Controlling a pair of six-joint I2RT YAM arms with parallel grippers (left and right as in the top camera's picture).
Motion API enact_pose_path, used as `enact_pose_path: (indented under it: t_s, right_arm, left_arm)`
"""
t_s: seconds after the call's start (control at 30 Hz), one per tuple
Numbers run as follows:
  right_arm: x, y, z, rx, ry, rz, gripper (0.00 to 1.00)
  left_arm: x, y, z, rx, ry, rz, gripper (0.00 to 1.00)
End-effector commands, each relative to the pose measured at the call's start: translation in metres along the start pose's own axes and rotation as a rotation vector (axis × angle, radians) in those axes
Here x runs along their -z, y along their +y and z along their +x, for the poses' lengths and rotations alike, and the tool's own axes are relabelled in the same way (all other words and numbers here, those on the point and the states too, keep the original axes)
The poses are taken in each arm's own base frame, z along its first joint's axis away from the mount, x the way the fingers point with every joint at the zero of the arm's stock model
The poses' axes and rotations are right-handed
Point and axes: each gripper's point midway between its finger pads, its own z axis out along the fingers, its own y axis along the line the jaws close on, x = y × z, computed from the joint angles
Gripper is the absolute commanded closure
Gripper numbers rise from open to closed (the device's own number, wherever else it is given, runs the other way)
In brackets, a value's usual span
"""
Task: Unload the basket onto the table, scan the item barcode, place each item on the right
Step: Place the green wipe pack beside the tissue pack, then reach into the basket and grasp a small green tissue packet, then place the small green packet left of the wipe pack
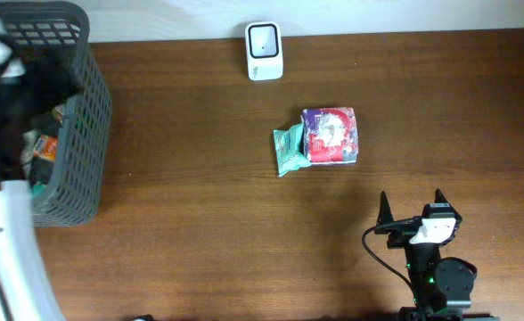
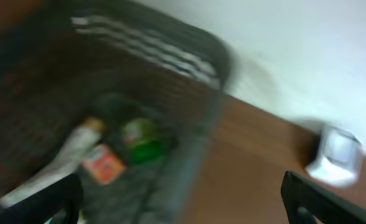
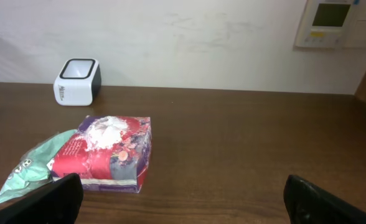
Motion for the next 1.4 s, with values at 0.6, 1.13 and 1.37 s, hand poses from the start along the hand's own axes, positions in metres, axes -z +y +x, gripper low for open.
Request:
enact_pose_path:
  t_s: [0.6, 1.13, 1.37]
  right_arm:
    - [0.000, 0.001, 0.003, -0.001, 0.004, -0.002, 0.01]
    - [0.000, 0.001, 0.003, -0.001, 0.004, -0.002, 0.01]
    - [0.000, 0.001, 0.003, -0.001, 0.004, -0.002, 0.01]
  left_arm:
    - [-0.191, 0.186, 0.252, 0.211, 0.940, -0.542, 0.21]
    - [-0.134, 0.093, 0.066, 0.334, 0.605, -0.130, 1.00]
    - [0.007, -0.073, -0.029, 0.021, 0.149, 0.195, 1.00]
